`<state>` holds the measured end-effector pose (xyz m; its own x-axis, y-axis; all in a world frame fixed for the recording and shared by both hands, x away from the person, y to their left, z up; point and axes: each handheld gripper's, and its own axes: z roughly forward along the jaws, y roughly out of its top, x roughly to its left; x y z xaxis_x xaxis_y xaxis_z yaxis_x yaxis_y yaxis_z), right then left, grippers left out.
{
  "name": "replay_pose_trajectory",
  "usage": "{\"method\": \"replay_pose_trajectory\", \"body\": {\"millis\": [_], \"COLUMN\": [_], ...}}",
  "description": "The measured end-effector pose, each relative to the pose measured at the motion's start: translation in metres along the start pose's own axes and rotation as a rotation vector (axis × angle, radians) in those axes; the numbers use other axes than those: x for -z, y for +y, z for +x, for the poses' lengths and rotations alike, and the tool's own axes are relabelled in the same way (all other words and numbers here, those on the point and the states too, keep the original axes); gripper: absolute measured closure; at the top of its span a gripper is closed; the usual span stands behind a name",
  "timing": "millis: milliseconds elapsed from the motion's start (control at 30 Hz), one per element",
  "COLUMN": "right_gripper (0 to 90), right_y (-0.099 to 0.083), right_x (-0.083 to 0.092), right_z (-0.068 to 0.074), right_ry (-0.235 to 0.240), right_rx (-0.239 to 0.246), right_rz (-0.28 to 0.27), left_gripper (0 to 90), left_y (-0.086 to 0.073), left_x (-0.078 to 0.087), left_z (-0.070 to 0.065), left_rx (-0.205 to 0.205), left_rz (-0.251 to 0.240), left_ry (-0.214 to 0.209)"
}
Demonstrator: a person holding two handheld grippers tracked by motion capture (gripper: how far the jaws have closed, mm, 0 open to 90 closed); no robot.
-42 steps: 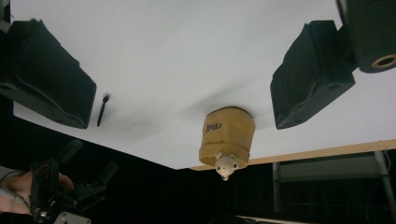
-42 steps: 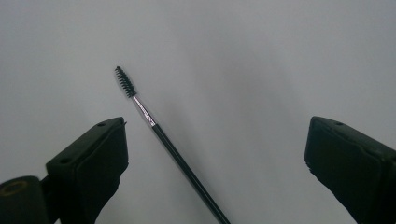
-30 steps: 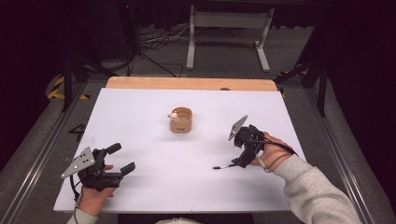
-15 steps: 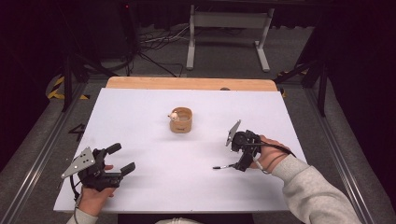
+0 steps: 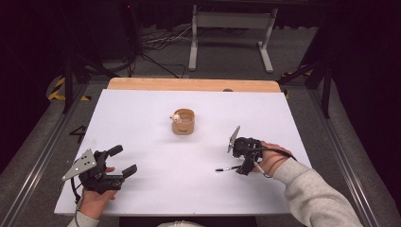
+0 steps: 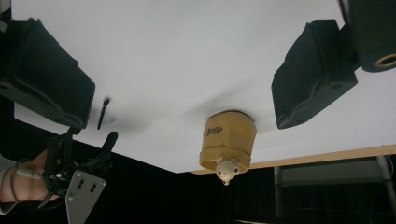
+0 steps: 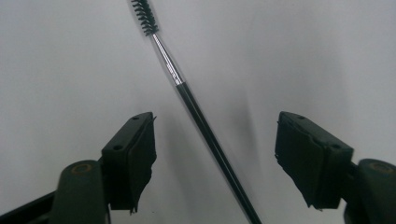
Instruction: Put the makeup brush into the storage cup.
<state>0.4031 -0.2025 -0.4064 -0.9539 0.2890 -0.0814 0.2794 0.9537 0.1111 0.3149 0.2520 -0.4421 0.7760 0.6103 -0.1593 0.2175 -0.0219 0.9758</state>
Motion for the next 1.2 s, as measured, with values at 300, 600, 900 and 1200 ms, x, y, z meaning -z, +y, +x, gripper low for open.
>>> {"method": "replay_pose_trajectory", "body": {"millis": [300, 600, 900, 1200], "right_gripper": [45.7, 63.6, 82.3, 85.2], "right_y": [-0.004, -0.006, -0.005, -0.005], "right_x": [-0.007, -0.011, -0.011, -0.010], "right_z": [-0.001, -0.006, -0.004, -0.002], "right_ry": [0.018, 0.055, 0.072, 0.058], "right_rx": [0.014, 0.035, 0.070, 0.092], "right_rz": [0.021, 0.037, 0.058, 0.067], "left_gripper": [7.0, 7.1, 7.1, 7.2], "left_y": [0.000, 0.000, 0.000, -0.001], "left_x": [0.000, 0.000, 0.000, 0.000], "left_z": [0.000, 0.001, 0.000, 0.000], "left_rx": [0.002, 0.005, 0.004, 0.003], "left_rz": [0.002, 0.001, 0.004, 0.003], "left_ry": [0.000, 0.002, 0.001, 0.004]}}
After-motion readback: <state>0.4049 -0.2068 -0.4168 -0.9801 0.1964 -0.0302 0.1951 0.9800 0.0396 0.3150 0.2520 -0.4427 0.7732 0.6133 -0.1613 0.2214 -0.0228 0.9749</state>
